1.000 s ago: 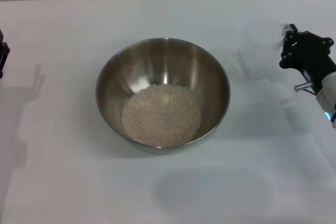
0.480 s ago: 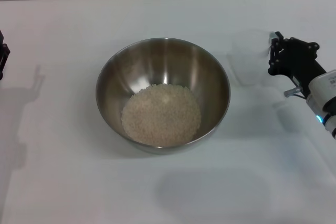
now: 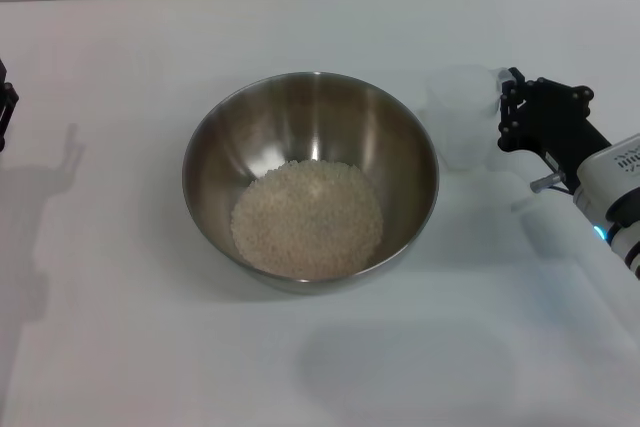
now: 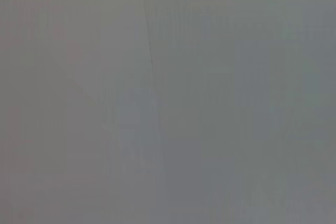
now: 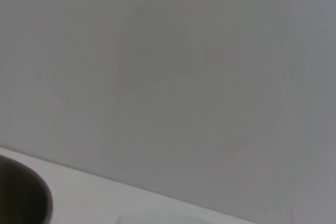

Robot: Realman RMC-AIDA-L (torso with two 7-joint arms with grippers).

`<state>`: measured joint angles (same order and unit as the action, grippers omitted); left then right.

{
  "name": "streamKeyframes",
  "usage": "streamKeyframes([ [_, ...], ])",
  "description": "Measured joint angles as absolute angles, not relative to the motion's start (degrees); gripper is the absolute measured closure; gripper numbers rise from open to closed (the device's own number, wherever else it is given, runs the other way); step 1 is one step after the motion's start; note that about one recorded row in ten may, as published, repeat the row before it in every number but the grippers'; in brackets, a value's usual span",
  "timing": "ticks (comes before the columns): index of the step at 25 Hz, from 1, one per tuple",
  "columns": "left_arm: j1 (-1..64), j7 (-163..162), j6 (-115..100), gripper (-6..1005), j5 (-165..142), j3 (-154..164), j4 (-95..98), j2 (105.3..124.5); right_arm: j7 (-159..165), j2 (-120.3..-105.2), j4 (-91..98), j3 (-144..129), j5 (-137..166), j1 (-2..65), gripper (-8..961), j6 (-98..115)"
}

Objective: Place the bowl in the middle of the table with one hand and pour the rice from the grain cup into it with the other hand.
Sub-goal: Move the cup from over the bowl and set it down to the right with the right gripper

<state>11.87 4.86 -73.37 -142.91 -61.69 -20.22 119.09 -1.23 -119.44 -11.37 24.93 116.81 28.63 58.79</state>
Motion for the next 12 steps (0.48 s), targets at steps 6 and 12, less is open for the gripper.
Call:
streamKeyframes([
  [6,11.94,4.83,-73.43,185,-142.91,-61.70,-20.46,119.09,-1.17,-119.45,-11.87,22.84,116.82,28.84,904,58.04],
  [12,11.98,4.83,-73.47,185,-142.91,-61.69,-20.56,119.09,-1.09,-119.47,-12.00,22.76,116.86,28.02,701,58.64],
])
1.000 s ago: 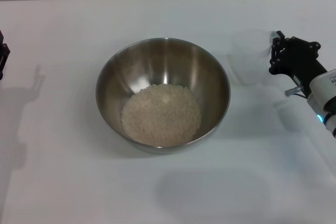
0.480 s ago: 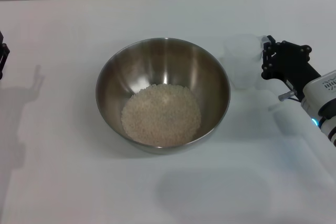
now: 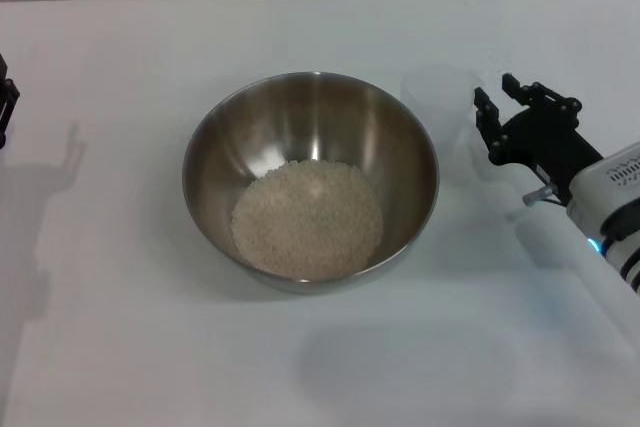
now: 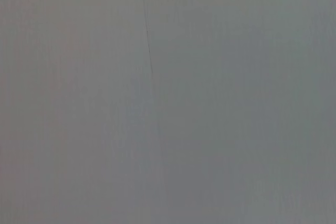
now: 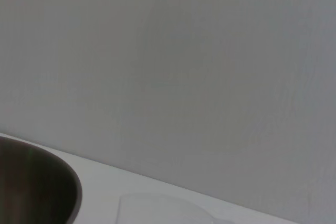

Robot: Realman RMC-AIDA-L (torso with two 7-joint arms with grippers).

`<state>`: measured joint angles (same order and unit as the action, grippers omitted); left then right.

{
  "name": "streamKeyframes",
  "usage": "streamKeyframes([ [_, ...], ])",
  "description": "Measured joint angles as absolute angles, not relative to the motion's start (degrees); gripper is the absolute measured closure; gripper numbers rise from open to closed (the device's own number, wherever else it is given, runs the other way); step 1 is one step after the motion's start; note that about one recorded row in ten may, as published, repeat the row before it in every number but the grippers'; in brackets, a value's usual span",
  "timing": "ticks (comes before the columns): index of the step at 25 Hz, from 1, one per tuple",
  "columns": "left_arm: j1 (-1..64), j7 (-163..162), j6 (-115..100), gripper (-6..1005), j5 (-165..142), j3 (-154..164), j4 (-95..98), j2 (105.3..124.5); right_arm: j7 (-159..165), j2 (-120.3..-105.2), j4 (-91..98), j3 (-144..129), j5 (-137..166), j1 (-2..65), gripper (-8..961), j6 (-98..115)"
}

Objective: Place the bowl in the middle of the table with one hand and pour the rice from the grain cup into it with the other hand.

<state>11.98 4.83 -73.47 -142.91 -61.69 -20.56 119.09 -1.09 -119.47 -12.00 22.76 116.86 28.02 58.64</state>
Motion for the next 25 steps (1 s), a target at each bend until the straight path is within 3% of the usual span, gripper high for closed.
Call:
streamKeyframes([
  [1,11.98,4.83,-73.48,185,-142.91,-61.70,-20.58,119.09,-1.09,-119.48,-12.01,22.76,116.87,27.67,653,59.06],
  [12,11.40,4.83,-73.65,185,-142.95,-61.40,-20.75,119.09,-1.28,-119.33,-13.19,23.43,116.57,17.91,543,75.23],
  [17,10.86,4.83,-73.78,185,-142.89,-60.58,-20.74,119.09,-0.48,-119.33,-12.91,28.72,116.17,12.39,533,85.94],
  [22,10.28,4.80,-73.97,186,-142.87,-59.81,-20.72,119.09,2.49,-119.29,-12.25,34.42,116.13,9.78,312,91.68],
  [25,9.68,4.79,-74.37,186,-142.90,-58.67,-20.77,119.09,3.10,-119.40,-11.47,35.87,116.11,9.03,312,93.28],
])
